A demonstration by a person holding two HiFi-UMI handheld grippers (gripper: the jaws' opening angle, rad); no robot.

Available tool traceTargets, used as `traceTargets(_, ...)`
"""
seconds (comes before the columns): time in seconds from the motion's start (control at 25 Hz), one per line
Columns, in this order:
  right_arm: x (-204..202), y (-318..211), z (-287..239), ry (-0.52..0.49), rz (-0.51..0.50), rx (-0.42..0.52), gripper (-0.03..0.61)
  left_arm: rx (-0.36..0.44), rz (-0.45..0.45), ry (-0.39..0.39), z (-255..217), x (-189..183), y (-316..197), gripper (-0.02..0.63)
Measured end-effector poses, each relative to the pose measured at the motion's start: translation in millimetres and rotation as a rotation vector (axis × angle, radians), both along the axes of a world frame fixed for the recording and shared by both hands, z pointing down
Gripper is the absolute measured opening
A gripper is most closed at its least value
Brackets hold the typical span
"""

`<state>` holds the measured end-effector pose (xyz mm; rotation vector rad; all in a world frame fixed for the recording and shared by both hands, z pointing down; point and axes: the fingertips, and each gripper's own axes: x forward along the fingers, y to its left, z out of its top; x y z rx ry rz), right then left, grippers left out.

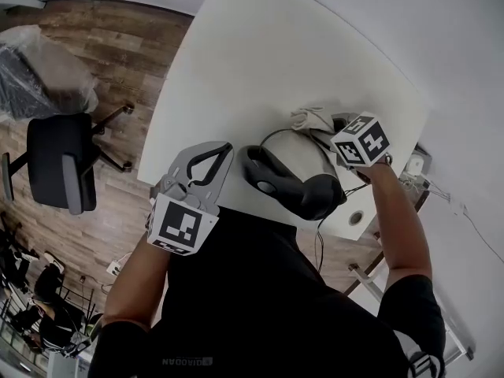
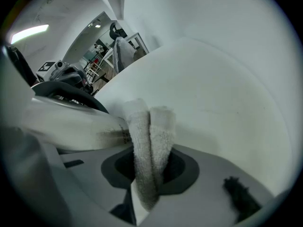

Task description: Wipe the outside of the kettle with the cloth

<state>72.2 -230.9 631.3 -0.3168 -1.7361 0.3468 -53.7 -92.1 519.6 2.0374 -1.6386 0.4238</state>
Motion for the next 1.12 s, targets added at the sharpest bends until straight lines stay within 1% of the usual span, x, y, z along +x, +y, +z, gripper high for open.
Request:
traceTargets(0.16, -2.7, -1.0, 10.7, 0.028, -0.018, 0.009, 0.092, -0.022, -0.002, 0.018, 9.0, 3.8, 6.7, 0.008)
traceTargets(0.36, -2.0, -1.0, 14.8, 0.042, -0.024, 0.031, 0.092, -0.029, -0.002, 0.005, 6.8, 3.8, 11.5, 0.008)
traceTargets(0.48, -3.3, -1.4, 15.0, 0.034, -0.01, 0.047, 0.092, -0.058, -0.02, -0.001, 10.2, -0.9, 15.8, 0.008)
traceTargets(0.56, -2.8, -2.7, 13.0, 0.003, 0.017, 0.051, 0.092, -0.049, -0.031, 0.014, 3.9, -2.7, 14.8, 0.008)
traceTargets(0.64, -0.2, -8.2, 1.9, -0.068, 0.08, 0.058, 0.092, -0.026, -0.035, 0.024, -6.1, -3.3, 14.8, 0.008)
traceTargets(0.8, 7.5, -35.3, -52.6, -0.3, 0.305, 0.152, 0.092, 0.001, -0.038, -0.001, -18.3, -10.3, 16.8, 0.008)
traceTargets(0.84, 9.9, -36.9, -70.3, -0.346, 0.336, 0.175, 0.092, 0.009, -0.038, -0.002, -22.2, -11.4, 16.2, 0.008)
traceTargets(0.88, 11.8, -34.6, -90.9, -0.39, 0.345, 0.197, 0.092, 0.019, -0.036, -0.002, -26.6, -12.2, 15.2, 0.008)
traceTargets(0.92, 13.2, -29.2, -114.0, -0.434, 0.33, 0.225, 0.092, 0.03, -0.031, -0.004, -31.3, -12.8, 13.4, 0.008)
traceTargets(0.96, 14.2, -21.9, -138.6, -0.477, 0.294, 0.26, 0.092, 0.044, -0.024, -0.007, -35.9, -13.1, 10.5, 0.008)
traceTargets(1.04, 15.6, -7.9, -184.2, -0.55, 0.204, 0.346, 0.092, 0.077, -0.008, -0.013, -45.1, -13.0, 2.4, 0.008)
traceTargets(1.12, 14.5, 4.8, -216.6, -0.597, 0.1, 0.426, 0.092, 0.108, 0.007, -0.008, -53.1, -10.6, -3.8, 0.008)
